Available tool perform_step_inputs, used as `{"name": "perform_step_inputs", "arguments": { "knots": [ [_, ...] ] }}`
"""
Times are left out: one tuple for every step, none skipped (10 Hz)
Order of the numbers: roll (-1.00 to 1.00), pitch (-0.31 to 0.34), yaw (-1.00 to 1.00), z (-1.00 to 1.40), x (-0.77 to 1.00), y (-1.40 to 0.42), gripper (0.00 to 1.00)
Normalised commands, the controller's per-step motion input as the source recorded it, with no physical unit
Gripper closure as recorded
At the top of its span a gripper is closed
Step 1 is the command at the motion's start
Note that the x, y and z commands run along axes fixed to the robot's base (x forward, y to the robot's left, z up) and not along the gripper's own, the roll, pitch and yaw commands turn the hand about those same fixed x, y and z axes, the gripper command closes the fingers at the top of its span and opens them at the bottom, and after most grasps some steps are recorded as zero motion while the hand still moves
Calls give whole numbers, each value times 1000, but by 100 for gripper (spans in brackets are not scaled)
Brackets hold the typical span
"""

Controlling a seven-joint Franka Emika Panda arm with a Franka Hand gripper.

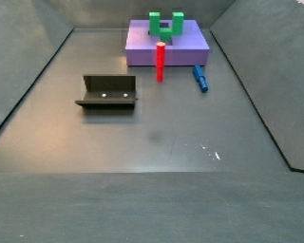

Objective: Pick up the brown object. Move up. Place the brown object on the fixture. Regrasp the brown object. Move to above the board. Insert the brown object.
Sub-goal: Move to above the board.

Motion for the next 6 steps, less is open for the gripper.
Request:
{"name": "perform_step_inputs", "arguments": {
  "knots": [
    [-1000,21,32,127,-520,-662,100],
    [-1000,10,33,22,-197,-187,100],
    [-1000,16,21,12,-93,-73,100],
    [-829,-2,14,31,-85,-58,100],
    [-517,-32,7,-3,-77,-16,100],
    [-338,-41,3,-1,-61,3,100]
  ]
}}
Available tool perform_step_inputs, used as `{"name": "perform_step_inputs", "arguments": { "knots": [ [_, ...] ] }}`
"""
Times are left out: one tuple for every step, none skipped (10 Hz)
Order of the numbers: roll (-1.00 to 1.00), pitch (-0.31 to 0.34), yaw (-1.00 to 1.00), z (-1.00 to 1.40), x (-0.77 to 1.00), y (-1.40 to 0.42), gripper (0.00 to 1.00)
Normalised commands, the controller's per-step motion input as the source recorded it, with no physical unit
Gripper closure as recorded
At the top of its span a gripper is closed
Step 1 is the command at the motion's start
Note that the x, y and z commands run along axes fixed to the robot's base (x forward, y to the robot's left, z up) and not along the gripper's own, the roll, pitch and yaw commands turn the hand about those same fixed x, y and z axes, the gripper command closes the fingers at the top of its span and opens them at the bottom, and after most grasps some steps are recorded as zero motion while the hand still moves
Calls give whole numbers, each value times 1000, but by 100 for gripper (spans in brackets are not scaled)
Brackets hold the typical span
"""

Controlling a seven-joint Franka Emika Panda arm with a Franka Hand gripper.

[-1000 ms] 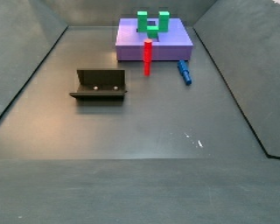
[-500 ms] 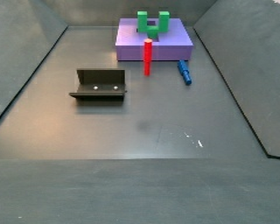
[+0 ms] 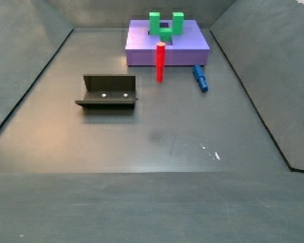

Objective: Pick up the brown object. Move up. Place the brown object on the fixture. Regrasp the brown object. Move to above the board. Insert the brown object.
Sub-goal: Move to above the board, then insert the brown object.

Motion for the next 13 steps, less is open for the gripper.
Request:
{"name": "perform_step_inputs", "arguments": {
  "knots": [
    [-218,-38,-1,6,-47,6,100],
    [-77,0,-100,-211,63,0,100],
    [-187,0,-369,-300,0,0,100],
    [-321,-23,-489,-354,0,0,100],
    [-380,0,-583,-309,126,3,100],
    [-276,31,-694,-211,169,0,100],
    [-347,-1,-709,-94,0,-11,100],
    [-420,-157,-663,0,0,-29,100],
    [-471,-189,-626,14,0,-3,100],
    [-500,-239,-614,43,0,-11,100],
    [-457,-224,-651,0,0,-9,100],
    [-314,-171,-757,-69,0,-23,100],
    [-103,-29,-894,-369,0,-17,100]
  ]
}}
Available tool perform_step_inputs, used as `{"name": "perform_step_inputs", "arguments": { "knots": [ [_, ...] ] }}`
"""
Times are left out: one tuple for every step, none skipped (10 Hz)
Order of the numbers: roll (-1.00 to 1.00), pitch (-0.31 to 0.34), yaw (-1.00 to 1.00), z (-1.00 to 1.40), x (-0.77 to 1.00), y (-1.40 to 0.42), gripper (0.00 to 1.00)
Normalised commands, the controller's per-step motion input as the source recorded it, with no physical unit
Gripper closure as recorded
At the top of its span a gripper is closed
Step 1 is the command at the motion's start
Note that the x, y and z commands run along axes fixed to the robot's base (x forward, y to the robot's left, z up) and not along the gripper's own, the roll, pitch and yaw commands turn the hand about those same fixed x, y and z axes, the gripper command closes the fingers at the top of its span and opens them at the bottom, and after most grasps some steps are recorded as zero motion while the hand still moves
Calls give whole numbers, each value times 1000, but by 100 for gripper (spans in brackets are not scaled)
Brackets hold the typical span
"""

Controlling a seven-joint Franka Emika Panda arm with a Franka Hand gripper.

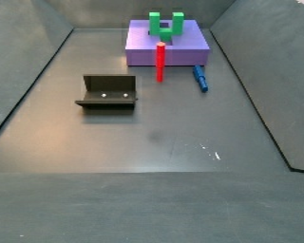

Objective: Pick up the brown object. Move up. Place the brown object on the fixture. Regrasp the brown object. Move to above the board. Insert the brown object.
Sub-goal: Insert the brown object.

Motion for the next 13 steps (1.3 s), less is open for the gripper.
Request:
{"name": "perform_step_inputs", "arguments": {
  "knots": [
    [0,6,-954,-451,20,-40,100],
    [0,67,-994,-420,0,-46,100],
    [-31,50,-1000,-460,0,0,100],
    [-66,0,-1000,-374,0,0,100],
    [-30,0,-1000,-369,0,-6,100],
    [0,0,-1000,-397,0,-94,100],
    [51,-26,-969,-371,0,-123,100],
    [207,-10,-806,-366,0,-234,100],
    [247,0,-803,-389,0,-234,100],
    [177,0,-829,-280,34,-174,100],
    [4,0,-900,-249,103,-63,100],
    [-14,7,-951,-251,74,0,100],
    [-84,49,-960,-220,63,0,100]
  ]
}}
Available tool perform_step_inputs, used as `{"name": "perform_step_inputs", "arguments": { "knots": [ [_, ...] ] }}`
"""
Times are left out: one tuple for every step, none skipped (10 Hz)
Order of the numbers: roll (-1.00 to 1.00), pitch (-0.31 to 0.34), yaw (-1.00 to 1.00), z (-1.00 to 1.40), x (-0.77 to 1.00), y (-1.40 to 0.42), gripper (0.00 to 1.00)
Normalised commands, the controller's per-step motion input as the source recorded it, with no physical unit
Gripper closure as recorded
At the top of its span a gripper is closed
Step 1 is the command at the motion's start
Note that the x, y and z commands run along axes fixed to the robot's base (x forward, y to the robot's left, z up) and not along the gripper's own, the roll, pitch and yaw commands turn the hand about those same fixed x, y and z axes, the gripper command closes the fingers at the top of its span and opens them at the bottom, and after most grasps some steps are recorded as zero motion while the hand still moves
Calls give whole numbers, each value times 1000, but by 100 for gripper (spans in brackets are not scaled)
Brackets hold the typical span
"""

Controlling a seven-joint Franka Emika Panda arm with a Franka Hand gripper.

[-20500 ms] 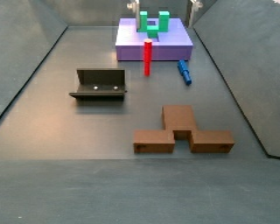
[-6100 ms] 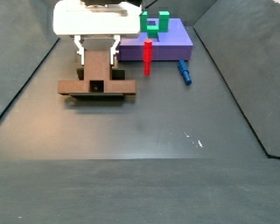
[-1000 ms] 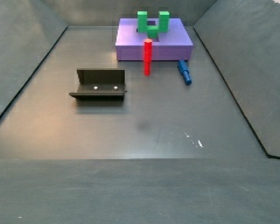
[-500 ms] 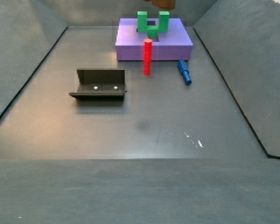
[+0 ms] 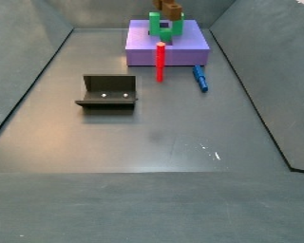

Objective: Pick up the brown object. Move up. Place the brown object on the fixture. Regrasp the brown object. Move to above the board. Insert the brown object.
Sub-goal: Insert the brown object.

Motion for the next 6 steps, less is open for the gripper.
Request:
{"name": "perform_step_inputs", "arguments": {
  "knots": [
    [-124,7,-911,-229,89,0,100],
    [-179,-43,-809,-123,0,0,100],
    [-204,-173,-743,-74,-23,-34,100],
    [-149,-161,-517,-29,-109,-14,100],
    [-103,-181,-180,0,-266,-31,100],
    [-27,-207,0,-20,-366,-23,100]
  ]
}}
